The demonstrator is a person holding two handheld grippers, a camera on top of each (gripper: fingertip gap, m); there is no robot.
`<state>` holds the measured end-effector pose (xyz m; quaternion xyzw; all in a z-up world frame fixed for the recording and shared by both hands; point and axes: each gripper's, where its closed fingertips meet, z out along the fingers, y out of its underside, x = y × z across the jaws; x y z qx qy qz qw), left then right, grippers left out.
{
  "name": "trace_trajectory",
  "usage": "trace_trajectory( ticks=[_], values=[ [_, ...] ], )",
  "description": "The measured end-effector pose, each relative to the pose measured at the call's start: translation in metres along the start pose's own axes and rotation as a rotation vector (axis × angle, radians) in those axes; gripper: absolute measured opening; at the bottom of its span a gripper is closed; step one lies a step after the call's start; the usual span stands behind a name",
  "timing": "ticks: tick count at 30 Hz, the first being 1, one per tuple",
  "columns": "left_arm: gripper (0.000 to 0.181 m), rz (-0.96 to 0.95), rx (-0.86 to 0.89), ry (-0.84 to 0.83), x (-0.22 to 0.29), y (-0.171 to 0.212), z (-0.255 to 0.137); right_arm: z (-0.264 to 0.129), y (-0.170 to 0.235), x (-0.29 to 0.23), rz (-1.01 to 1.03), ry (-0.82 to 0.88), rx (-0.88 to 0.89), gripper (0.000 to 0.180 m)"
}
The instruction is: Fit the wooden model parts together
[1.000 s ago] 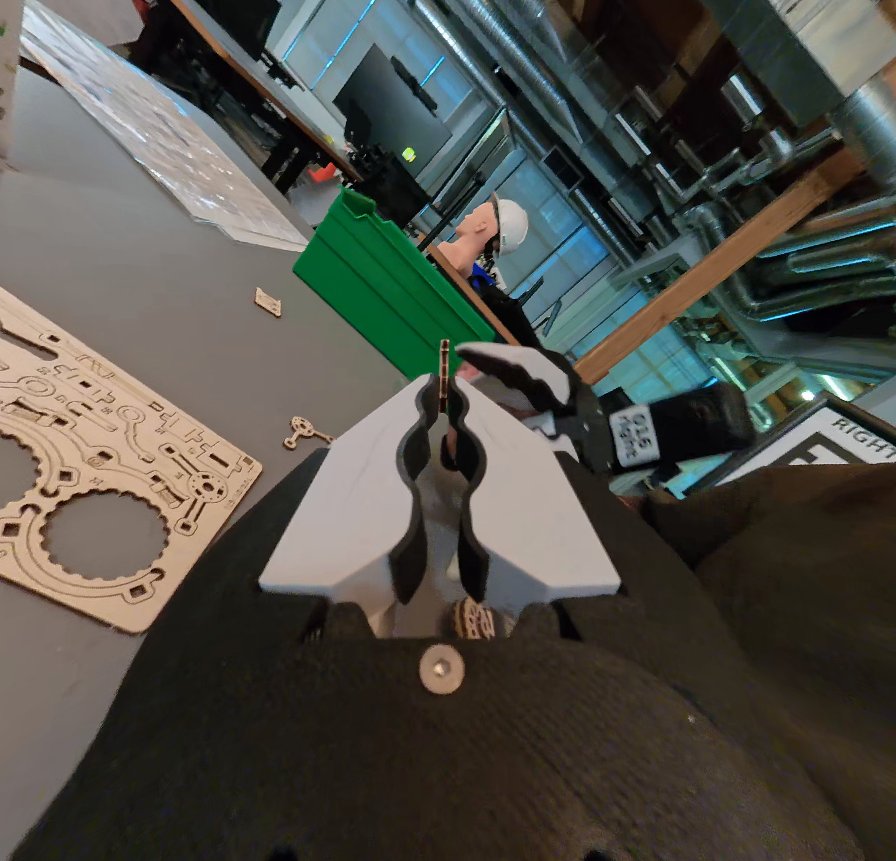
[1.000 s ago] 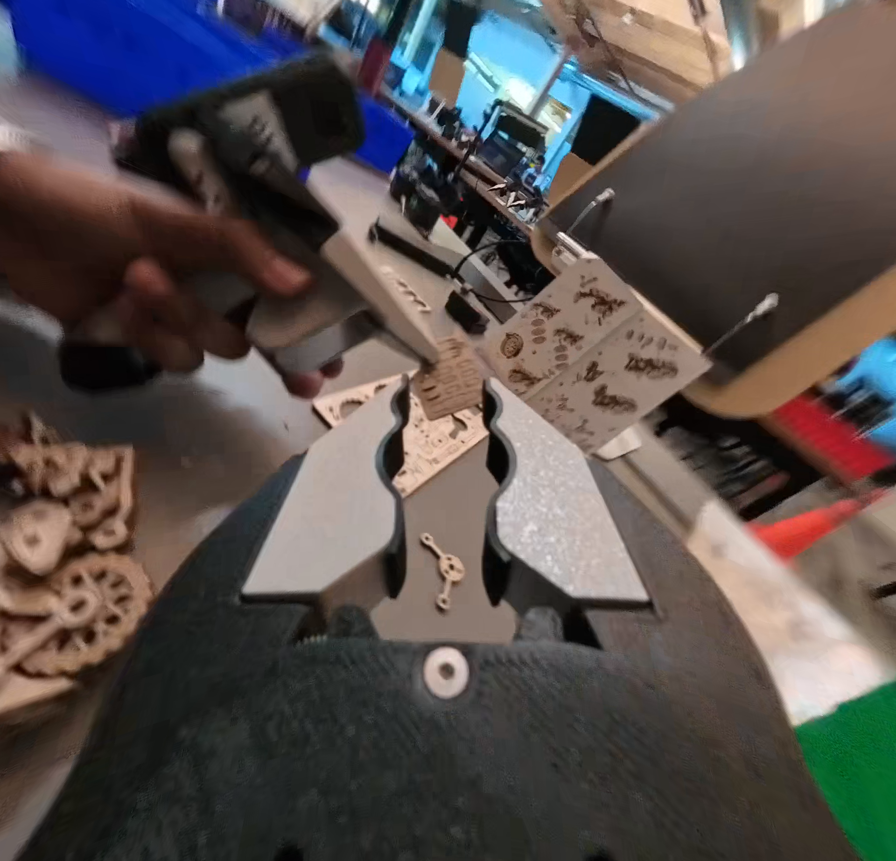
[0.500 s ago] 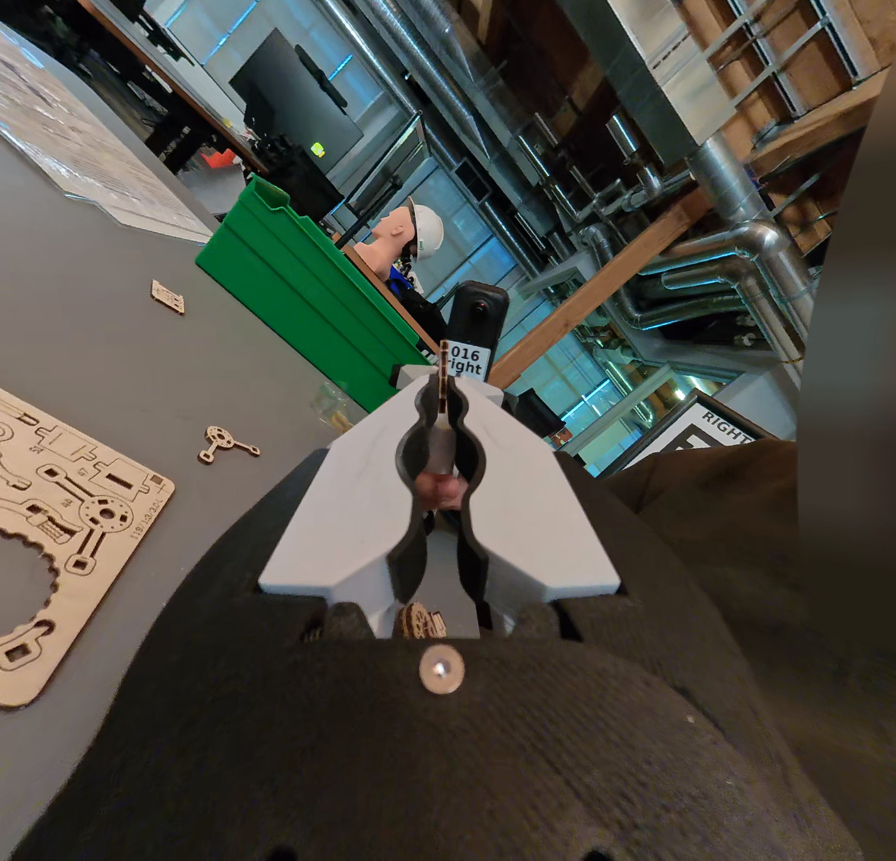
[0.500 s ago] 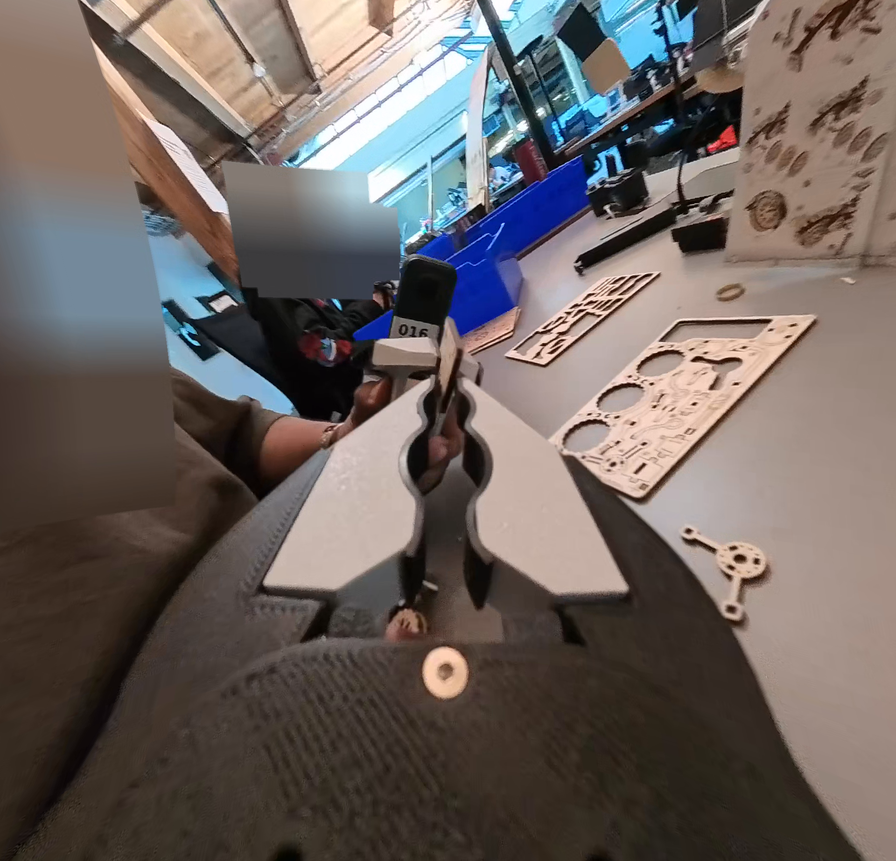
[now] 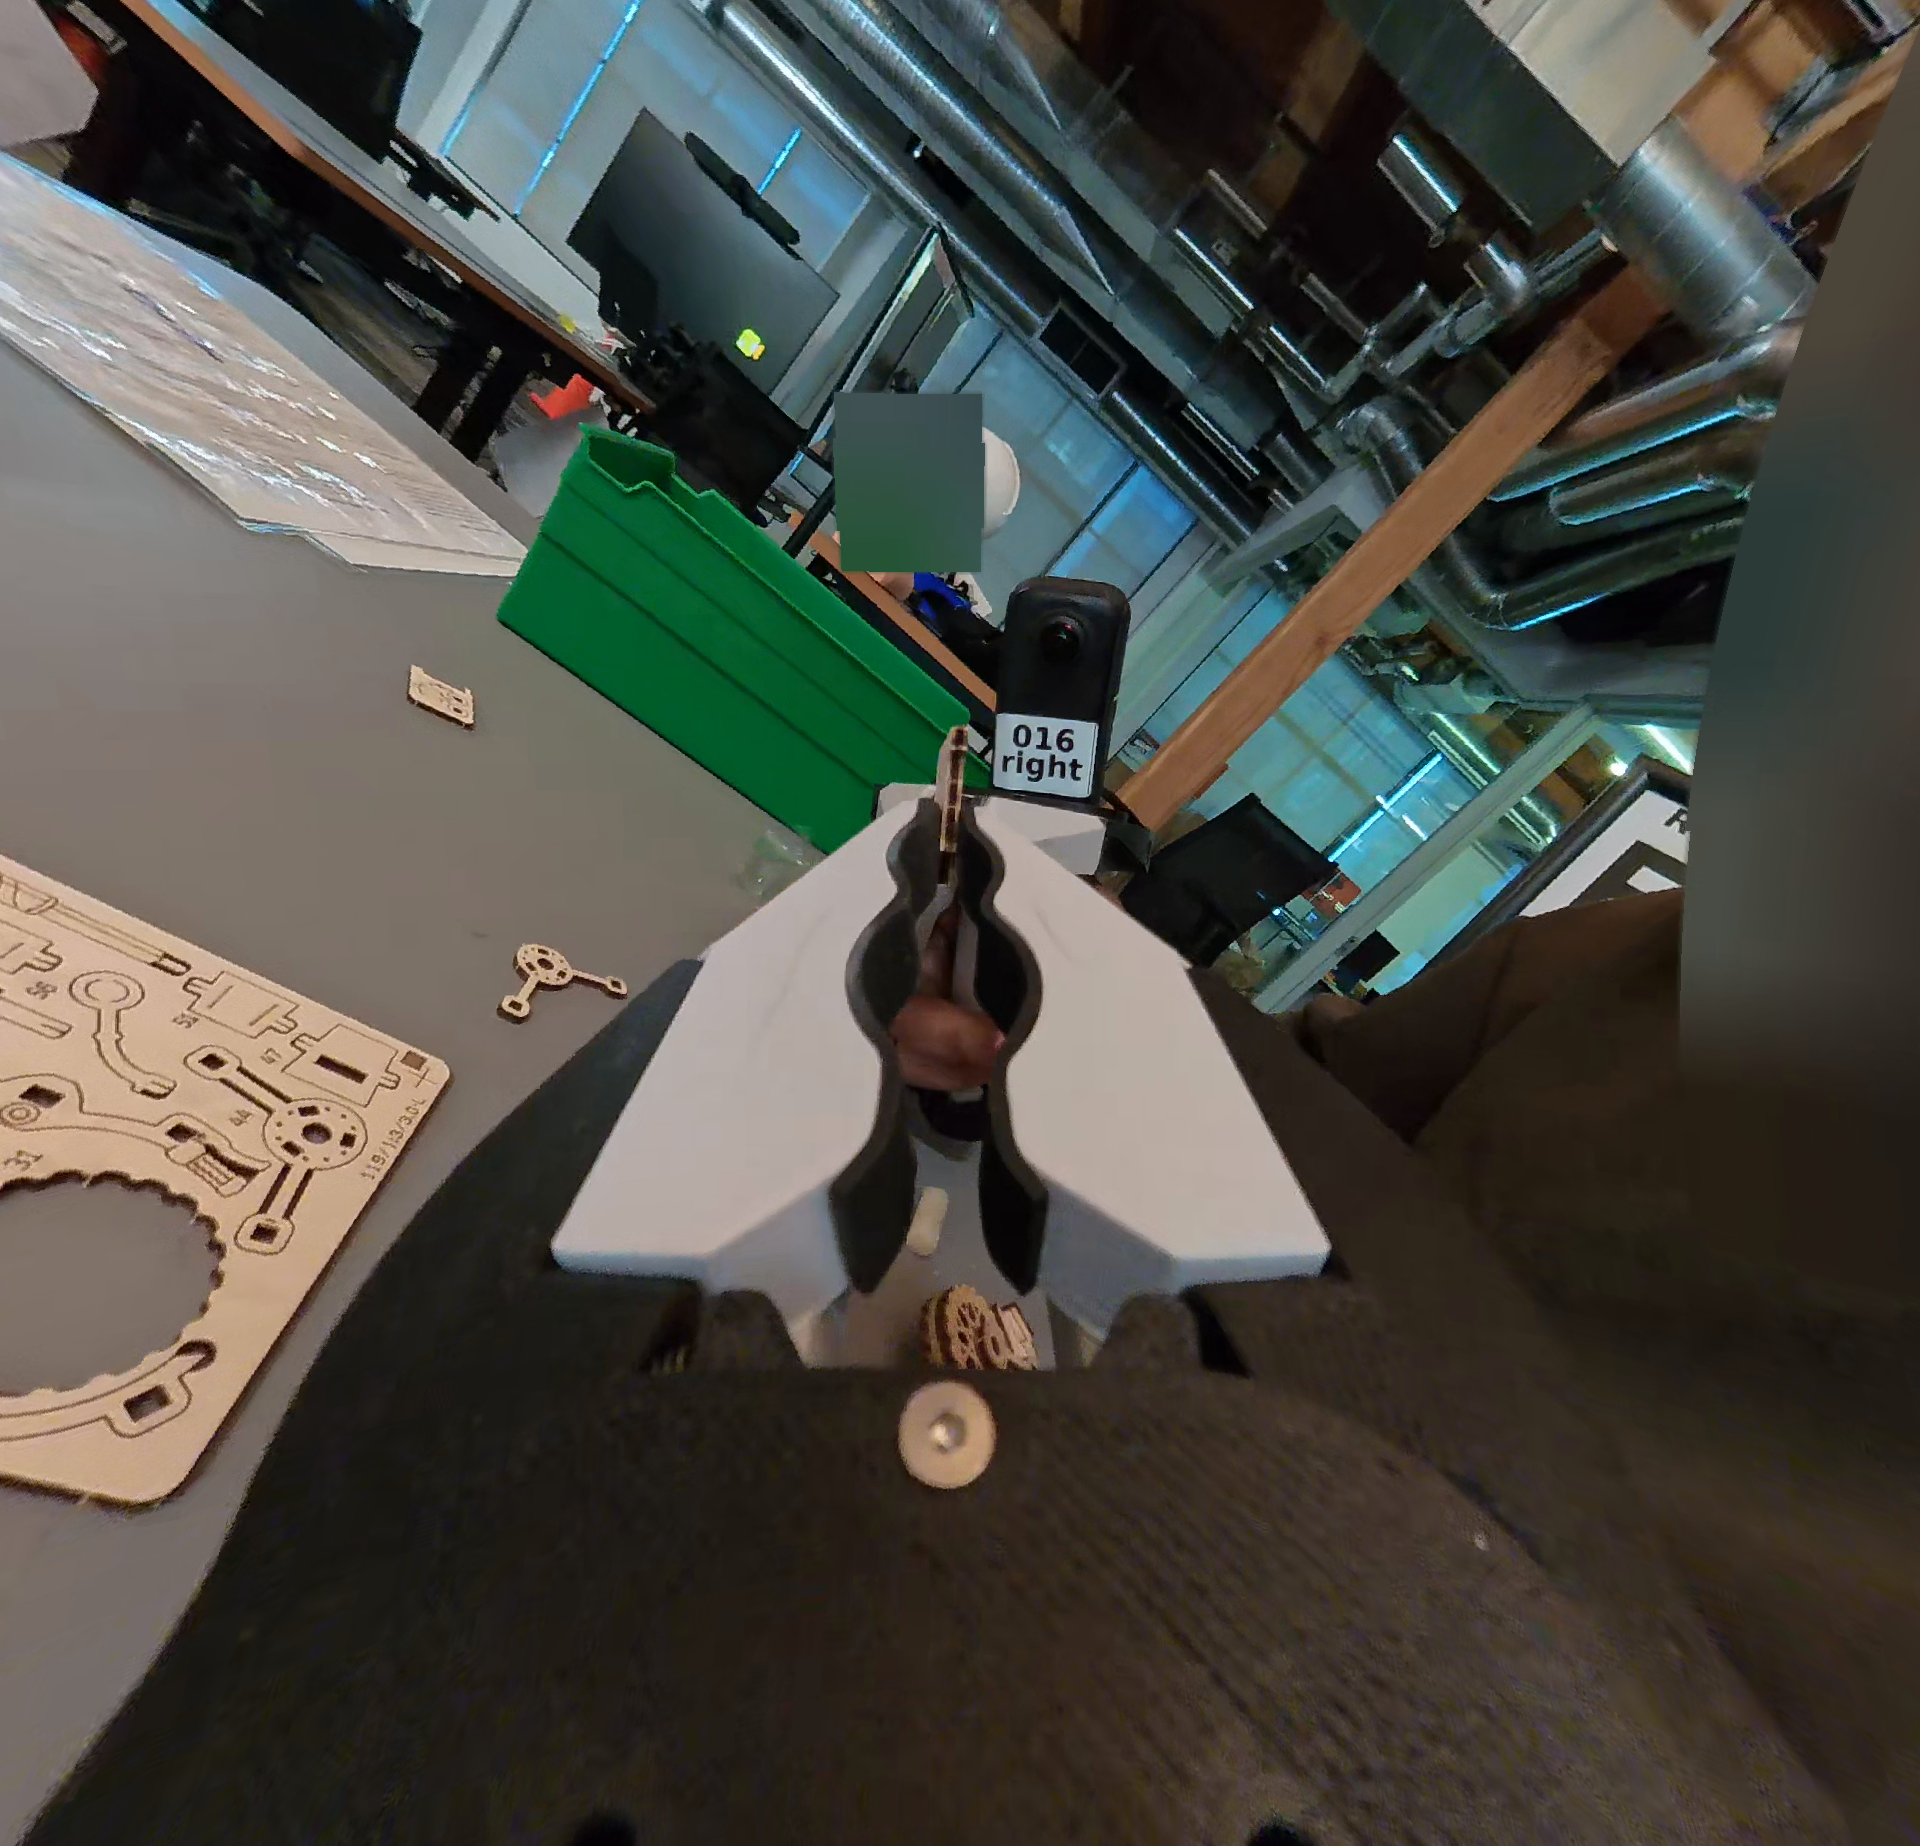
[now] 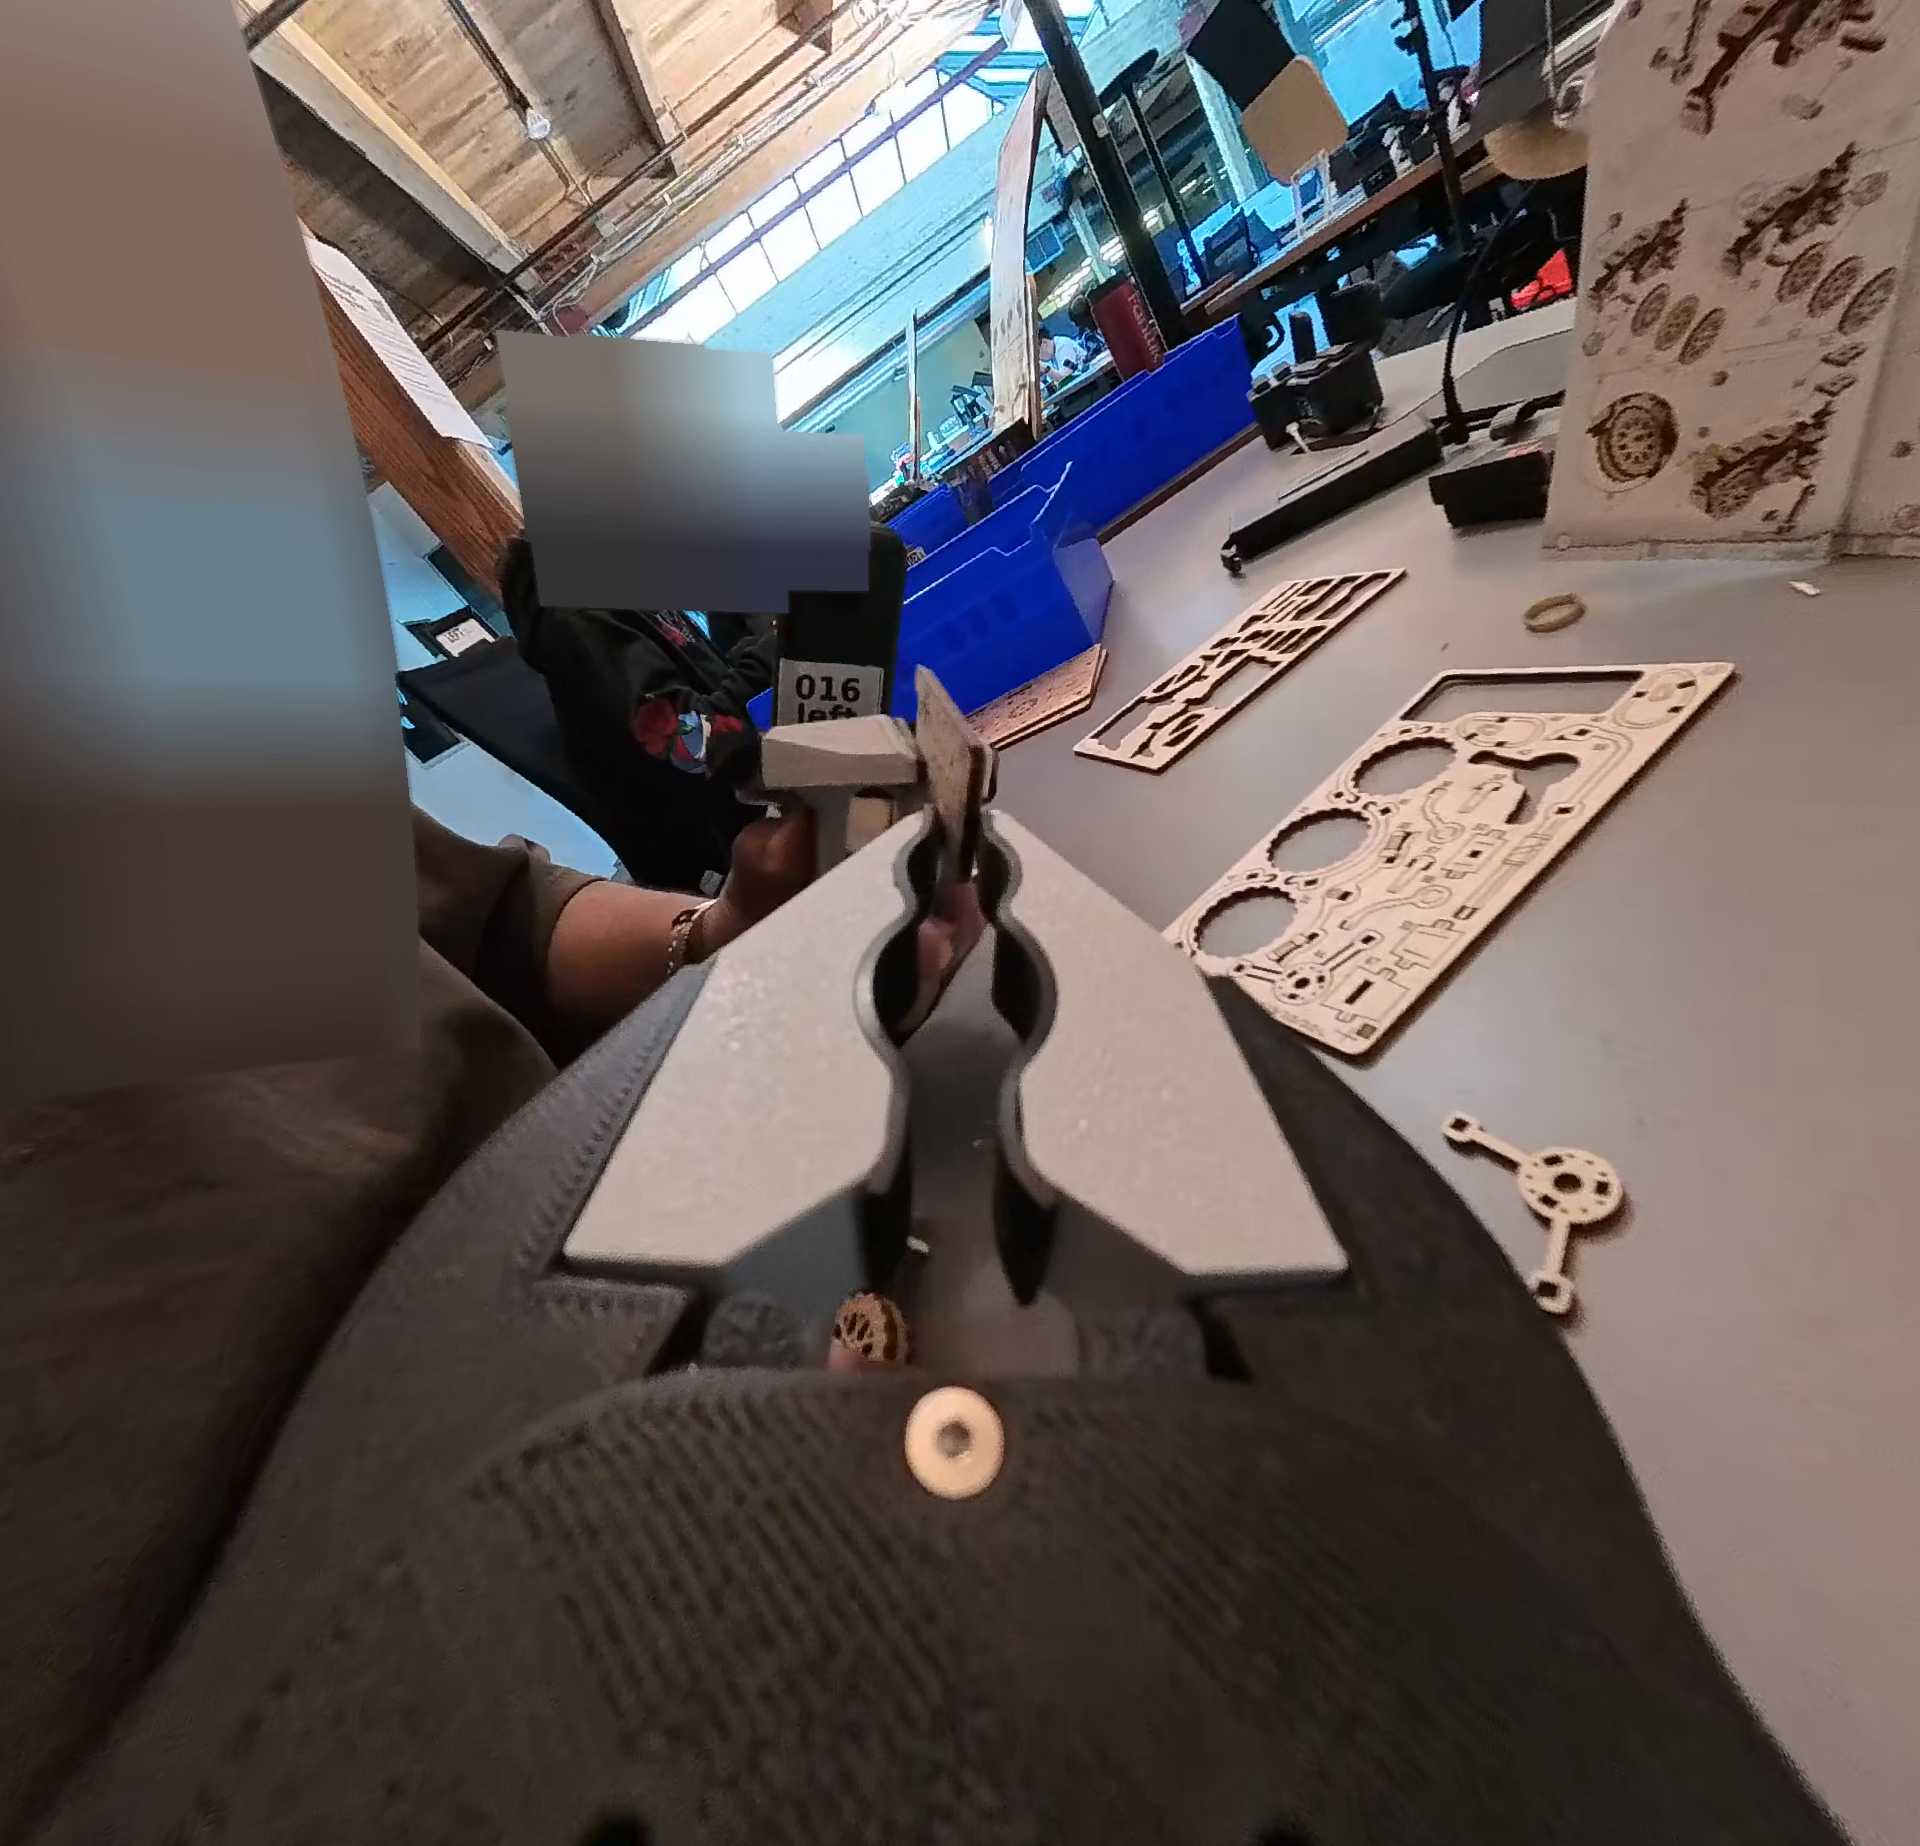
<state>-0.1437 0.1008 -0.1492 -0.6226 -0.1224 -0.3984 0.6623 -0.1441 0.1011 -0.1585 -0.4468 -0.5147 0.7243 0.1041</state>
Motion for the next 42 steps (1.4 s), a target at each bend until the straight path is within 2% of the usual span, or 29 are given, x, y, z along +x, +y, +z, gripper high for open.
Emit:
trace_trajectory(
  ticks=[23,27,30,33,42],
  values=[
    [0.002,0.018,-0.012,-0.022,0.002,0.003,0.003,-0.003,-0.001,-0.002,-0.054,-0.002,-0.009,0.005],
    [0.002,0.046,-0.054,-0.024,0.004,0.014,0.007,0.0,0.002,-0.008,-0.038,-0.037,-0.023,0.015],
    [0.001,-0.016,-0.046,-0.001,0.003,0.01,0.007,0.0,0.001,-0.009,-0.068,-0.032,-0.041,0.015],
    [0.001,0.021,-0.063,-0.015,0.001,0.011,0.006,0.0,0.007,-0.004,-0.125,0.0,-0.079,0.018],
    [0.001,-0.032,-0.019,-0.022,-0.006,0.002,0.0,-0.004,0.002,-0.001,-0.117,0.004,-0.06,0.02]
  ],
)
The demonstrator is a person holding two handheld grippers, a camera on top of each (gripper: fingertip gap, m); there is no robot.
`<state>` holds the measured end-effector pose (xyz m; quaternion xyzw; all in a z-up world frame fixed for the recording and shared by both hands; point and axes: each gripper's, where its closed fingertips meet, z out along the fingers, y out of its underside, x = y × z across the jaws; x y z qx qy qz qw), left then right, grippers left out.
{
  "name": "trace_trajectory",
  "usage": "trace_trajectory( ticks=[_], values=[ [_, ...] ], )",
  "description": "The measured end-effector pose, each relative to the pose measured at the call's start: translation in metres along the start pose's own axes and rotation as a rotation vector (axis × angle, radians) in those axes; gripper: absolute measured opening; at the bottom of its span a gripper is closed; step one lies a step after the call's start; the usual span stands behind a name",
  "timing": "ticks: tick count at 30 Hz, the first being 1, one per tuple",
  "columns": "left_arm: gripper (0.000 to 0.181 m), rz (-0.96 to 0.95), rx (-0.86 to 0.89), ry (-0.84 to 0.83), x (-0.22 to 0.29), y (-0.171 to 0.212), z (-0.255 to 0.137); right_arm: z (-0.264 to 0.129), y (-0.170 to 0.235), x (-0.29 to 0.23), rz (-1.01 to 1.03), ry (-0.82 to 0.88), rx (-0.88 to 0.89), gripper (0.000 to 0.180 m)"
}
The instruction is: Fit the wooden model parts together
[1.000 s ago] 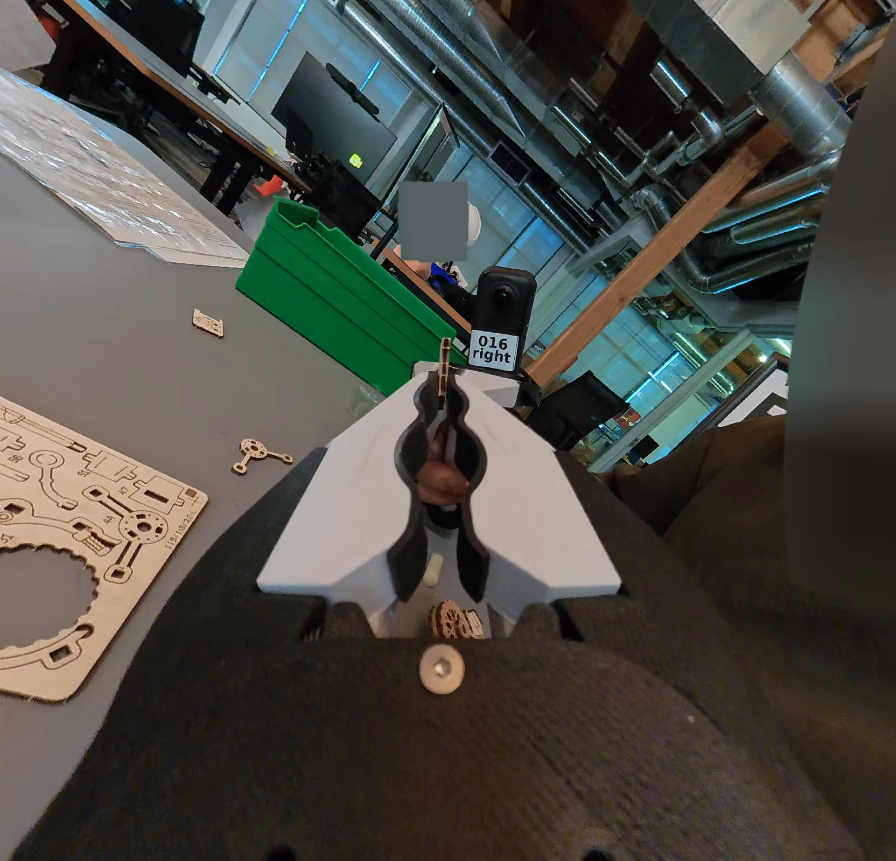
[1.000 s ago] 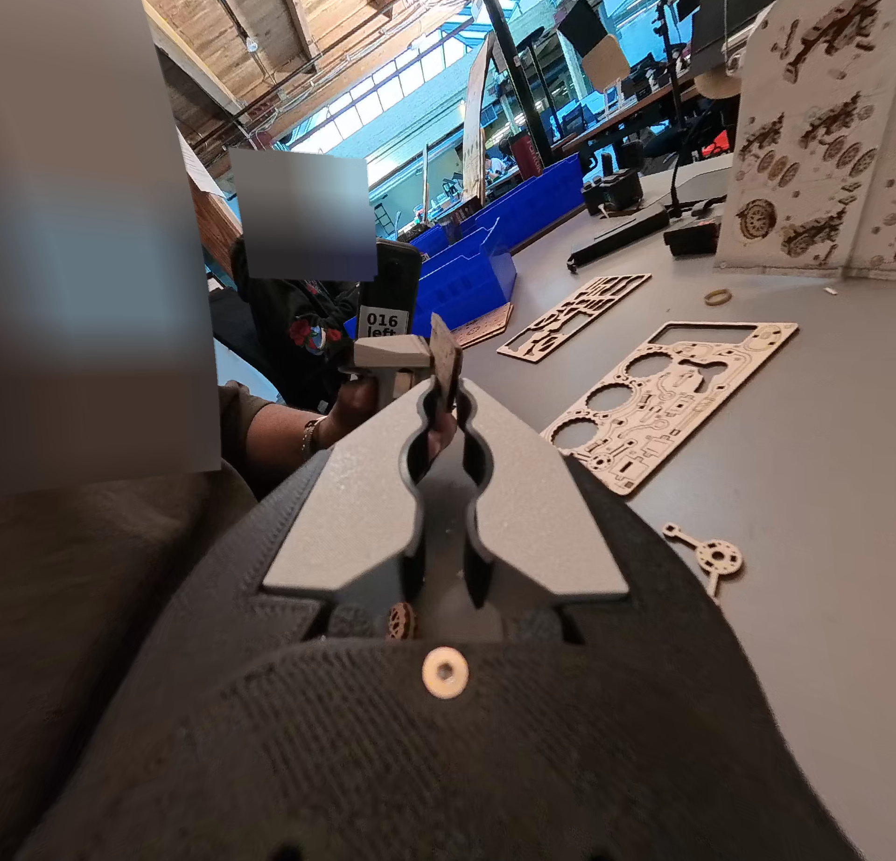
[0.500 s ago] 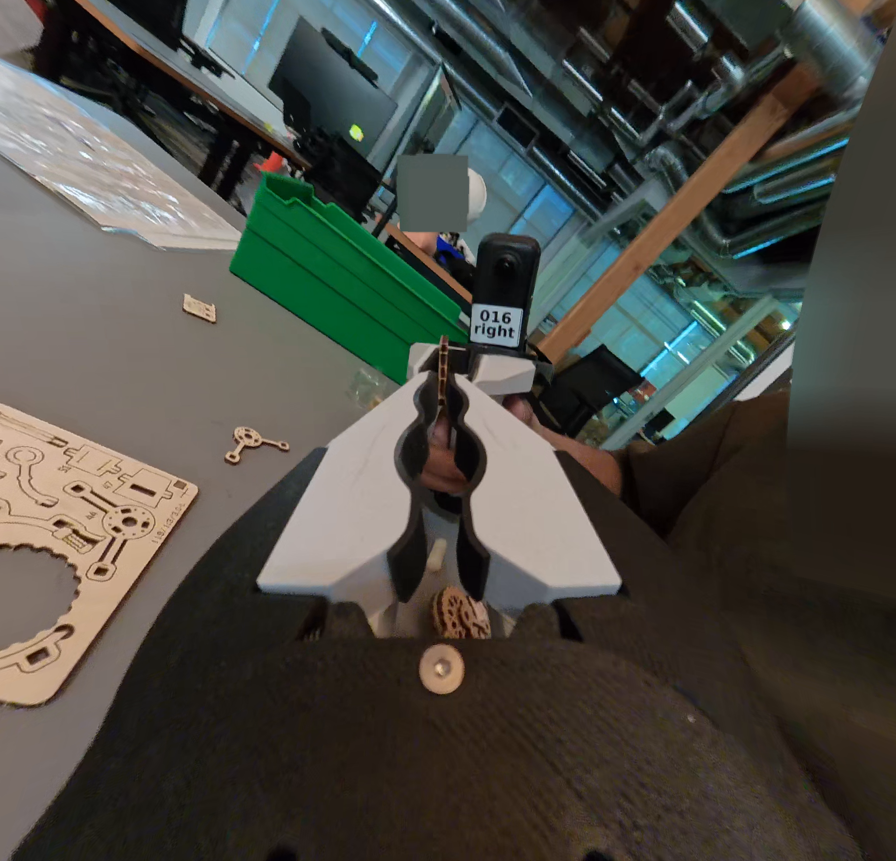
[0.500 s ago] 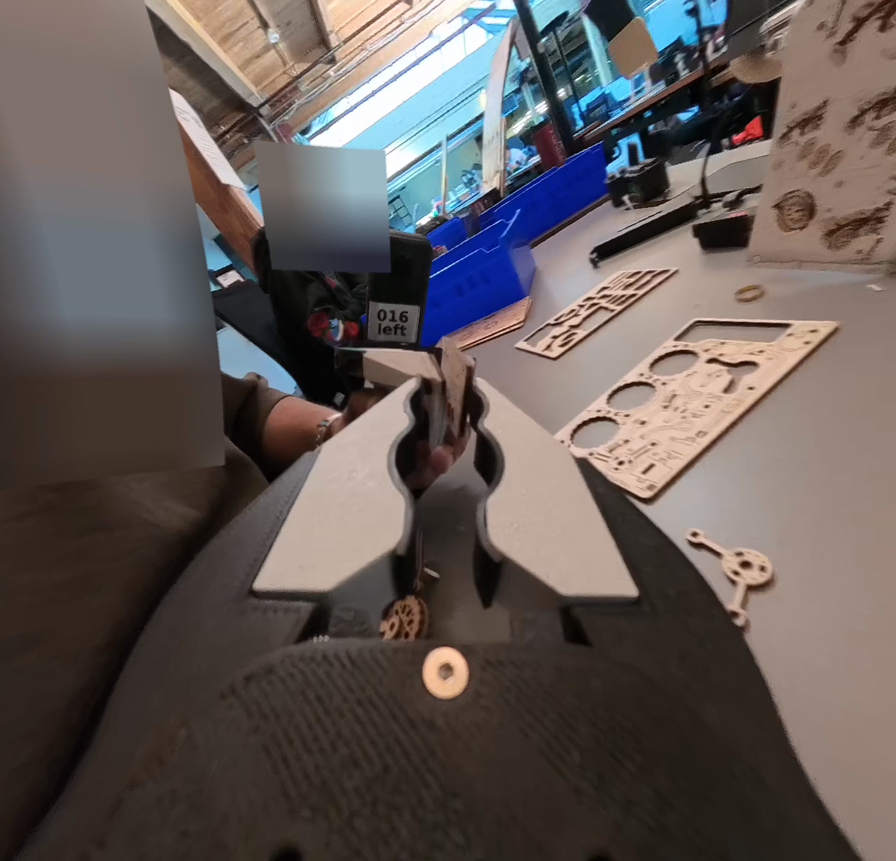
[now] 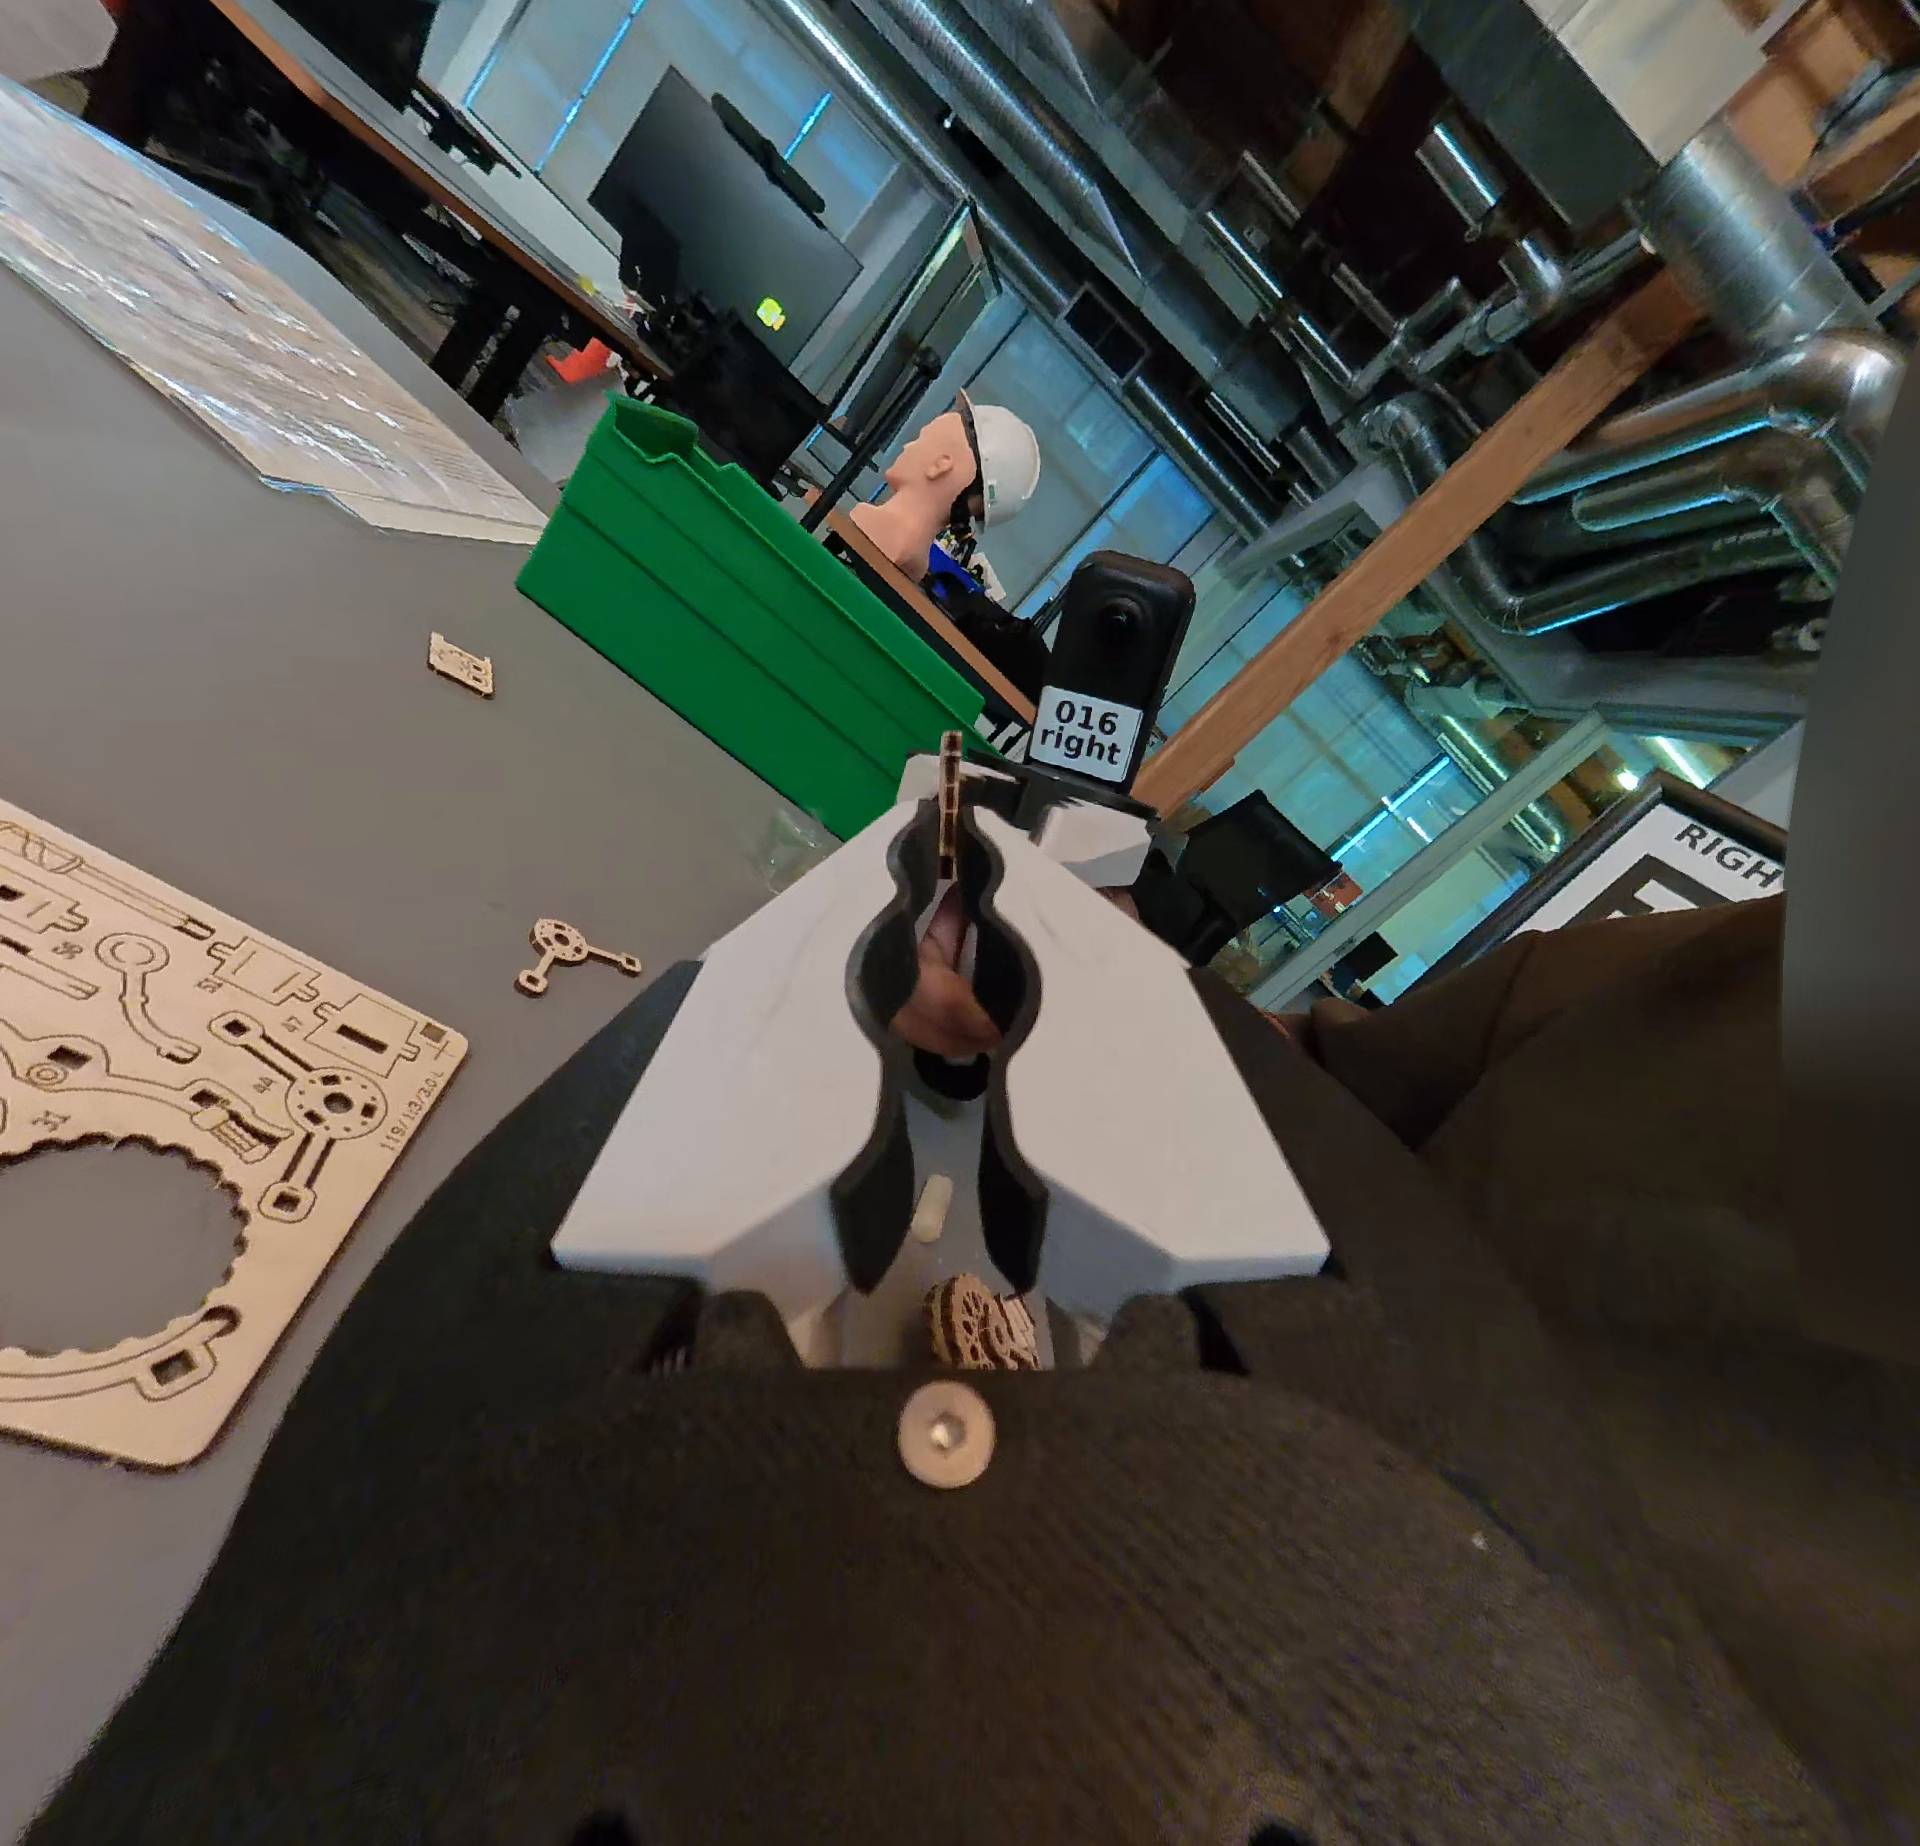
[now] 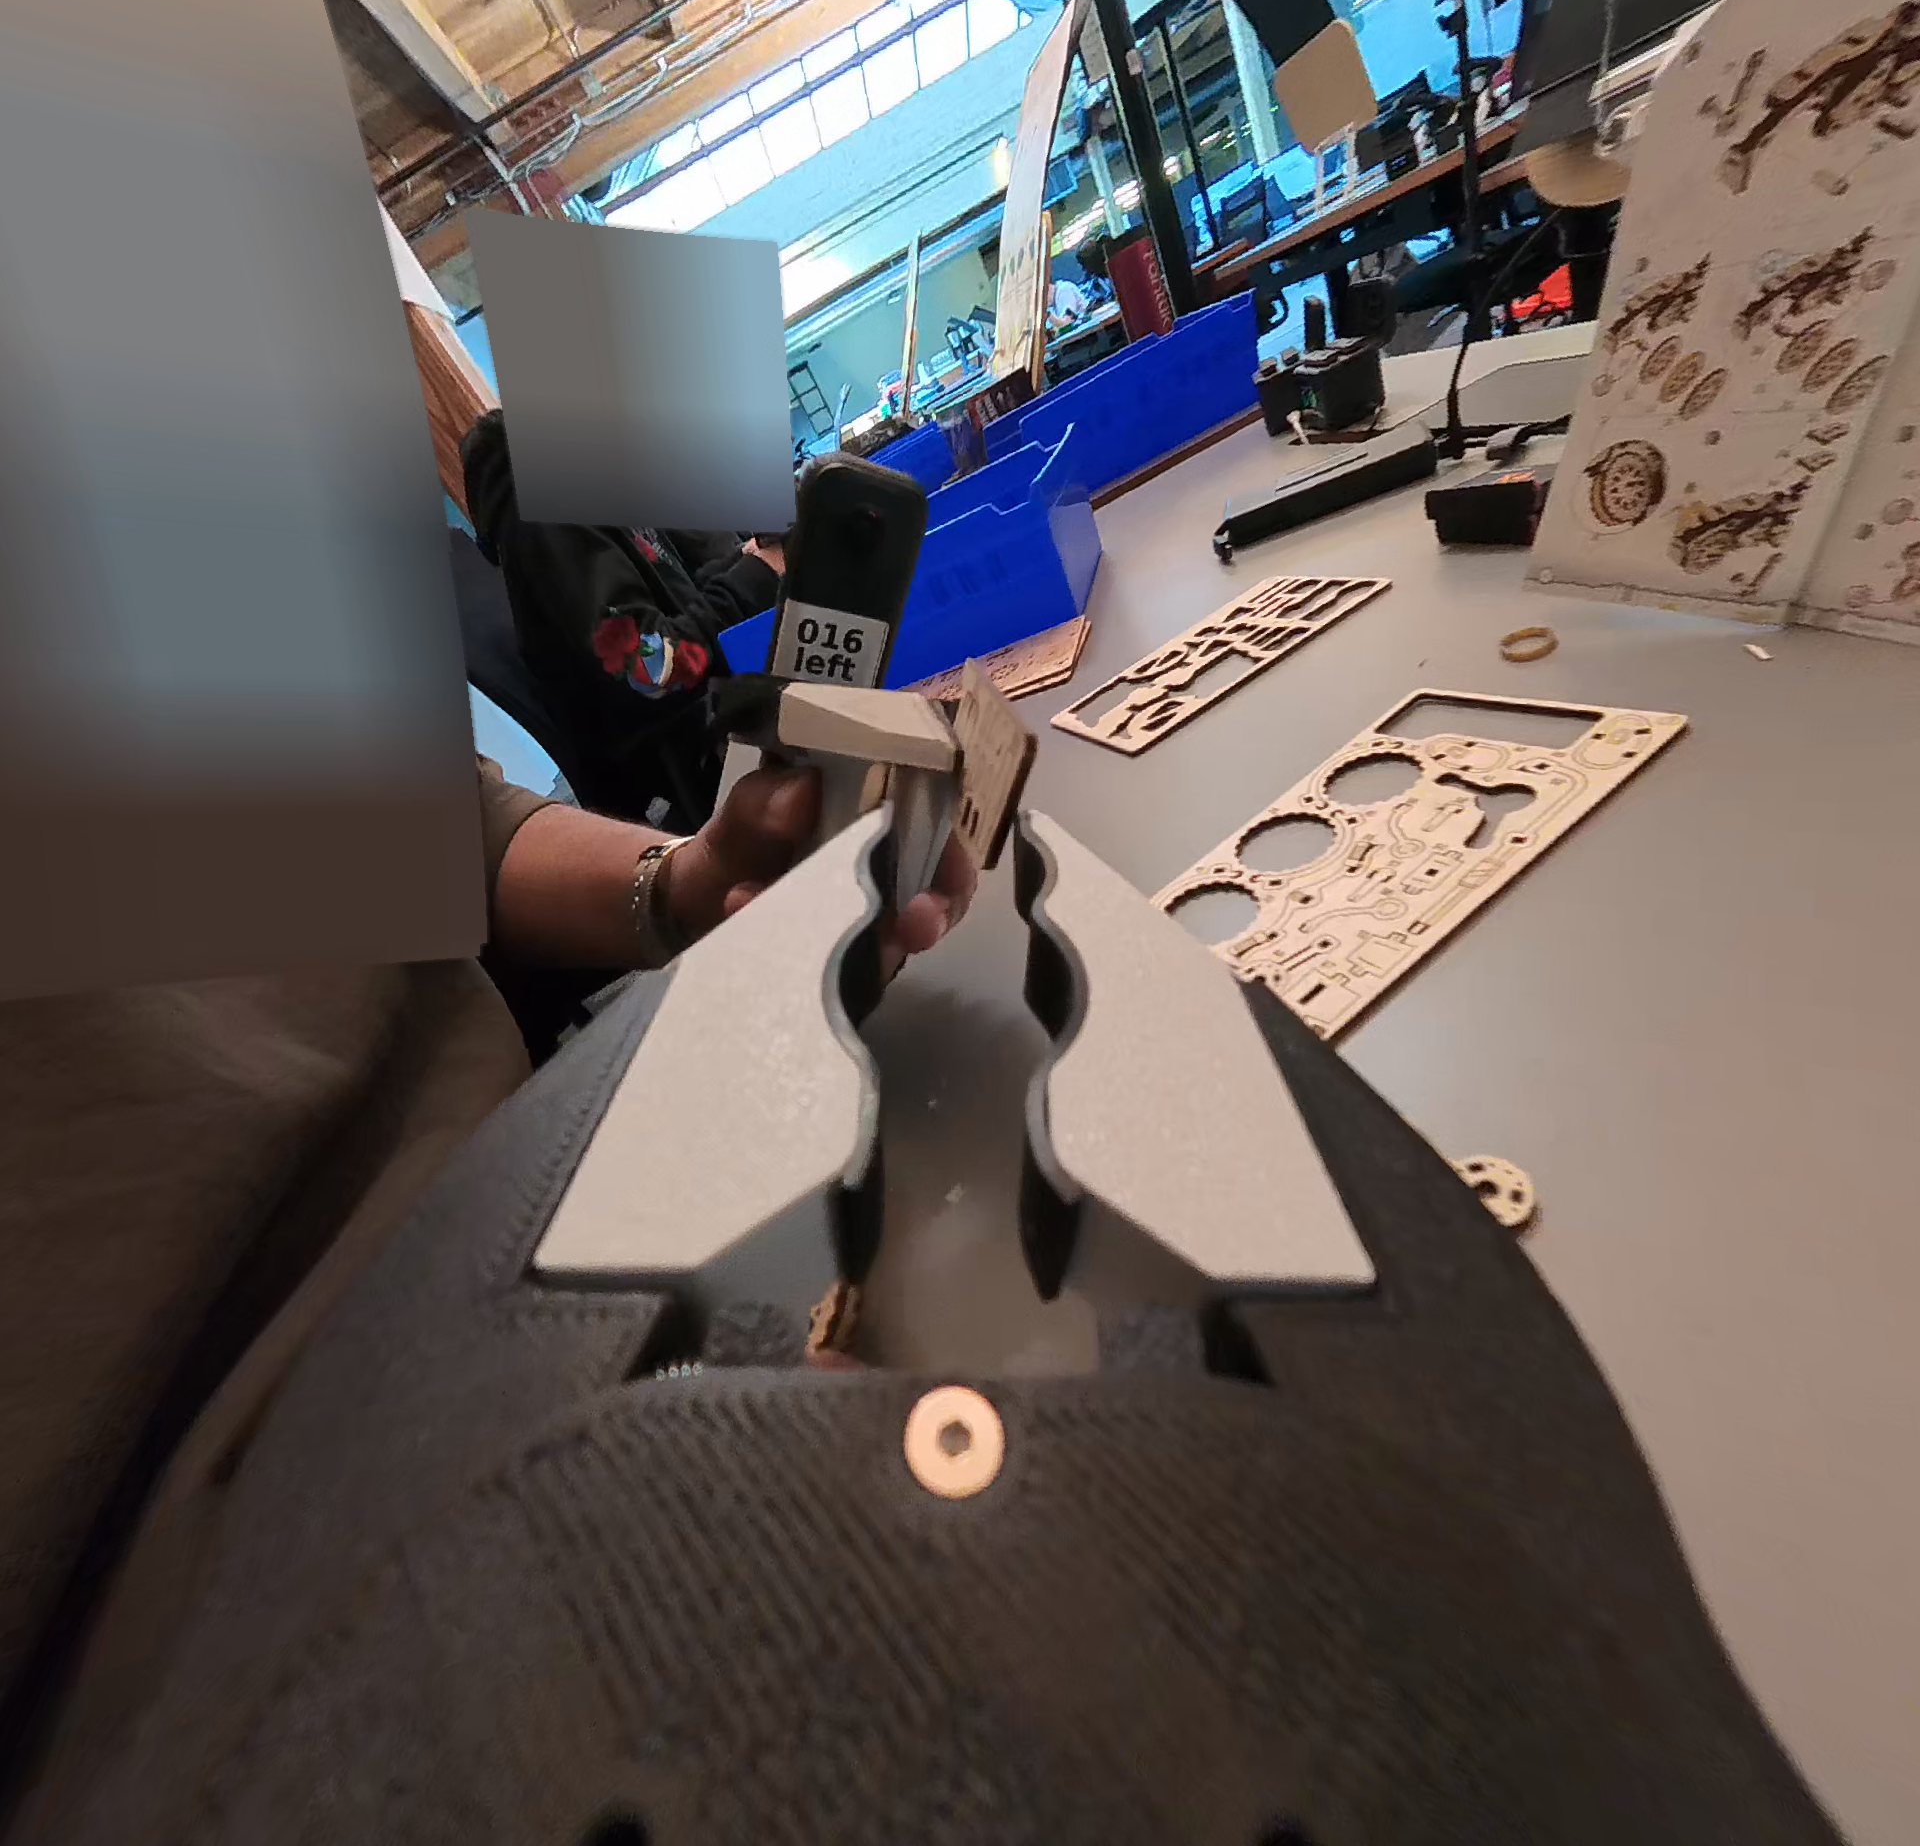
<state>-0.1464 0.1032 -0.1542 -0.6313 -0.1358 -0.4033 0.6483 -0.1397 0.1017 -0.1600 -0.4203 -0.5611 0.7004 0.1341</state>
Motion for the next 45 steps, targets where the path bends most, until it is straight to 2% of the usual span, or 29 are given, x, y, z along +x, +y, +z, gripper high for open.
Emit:
trace_trajectory(
  ticks=[8,21,39,43,45],
  values=[
    [0.001,-0.021,0.002,0.023,0.0013,0.0009,0.0004,-0.0027,-0.0023,0.006,0.021,0.02,0.02,0.005],
    [0.001,-0.033,0.013,0.056,0.0058,-0.0002,-0.0002,-0.0032,-0.0035,0.0011,0.078,-0.038,0.031,0.003],
    [0.001,-0.001,0.006,0.014,0.0042,0.0028,0.0018,-0.0039,-0.0021,0.0029,0.11,-0.038,0.03,0.003],
    [0.002,0.01,-0.006,0.008,0.0033,0.0035,0.0019,-0.0045,-0.0012,0.0025,0.114,-0.042,0.022,0.005],
    [0.001,0.028,-0.02,0.004,0.0038,0.0063,0.0029,-0.0024,0.0001,-0.0013,0.124,-0.062,0.01,0.012]
  ],
)
